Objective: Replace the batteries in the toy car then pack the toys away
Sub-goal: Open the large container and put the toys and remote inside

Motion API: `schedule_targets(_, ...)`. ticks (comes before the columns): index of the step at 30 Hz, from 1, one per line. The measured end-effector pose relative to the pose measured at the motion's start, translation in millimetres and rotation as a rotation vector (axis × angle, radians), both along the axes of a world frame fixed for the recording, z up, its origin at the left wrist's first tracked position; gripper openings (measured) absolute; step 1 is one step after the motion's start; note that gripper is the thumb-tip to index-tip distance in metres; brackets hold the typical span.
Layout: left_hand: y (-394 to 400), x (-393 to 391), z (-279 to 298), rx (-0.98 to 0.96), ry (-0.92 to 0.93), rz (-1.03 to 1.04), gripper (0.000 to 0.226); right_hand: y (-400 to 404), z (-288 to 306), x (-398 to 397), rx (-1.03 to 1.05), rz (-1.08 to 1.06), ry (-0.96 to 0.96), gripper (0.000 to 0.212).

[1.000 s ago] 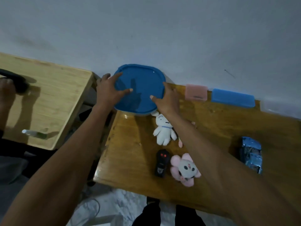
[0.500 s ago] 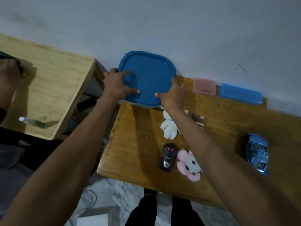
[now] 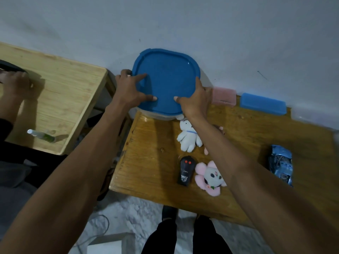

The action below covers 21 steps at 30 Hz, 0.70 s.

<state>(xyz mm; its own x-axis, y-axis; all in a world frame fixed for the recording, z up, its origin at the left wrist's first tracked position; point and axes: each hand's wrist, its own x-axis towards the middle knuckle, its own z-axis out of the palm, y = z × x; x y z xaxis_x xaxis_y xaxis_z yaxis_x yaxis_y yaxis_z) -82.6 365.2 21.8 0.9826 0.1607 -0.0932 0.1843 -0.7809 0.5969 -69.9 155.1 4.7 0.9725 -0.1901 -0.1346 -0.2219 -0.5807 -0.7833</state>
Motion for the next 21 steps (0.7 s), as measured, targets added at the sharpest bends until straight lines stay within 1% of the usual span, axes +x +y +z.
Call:
schedule_targets(2, 0, -15, 13, -0.002, 0.007, -0.009, 0.103, -3, 13, -11, -0.009, 0.019, -0.002, 0.105)
schedule_targets(5, 0, -50, 29, -0.002, 0.011, -0.002, 0.113, -4, 31, -40, -0.066, 0.069, -0.032, 0.106)
schedule_targets(9, 7, -111, 28, 0.015, 0.024, 0.021, 0.119, 10, 33, -92, -0.177, 0.128, -0.031, 0.108)
schedule_targets(12, 17, -154, 11, 0.044, 0.012, 0.020, 0.125, 21, 19, -136, -0.235, 0.137, 0.017, 0.108)
schedule_targets(15, 25, -188, -16, 0.086, -0.008, 0.015, 0.124, 27, 0, -177, -0.259, 0.126, 0.061, 0.109)
schedule_targets(18, 31, -212, -43, 0.115, 0.036, -0.001, 0.123, 32, -19, -206, -0.300, 0.143, 0.157, 0.108)
schedule_targets(21, 36, -223, -68, 0.123, 0.115, 0.003, 0.124, 36, -31, -219, -0.362, 0.178, 0.269, 0.105)
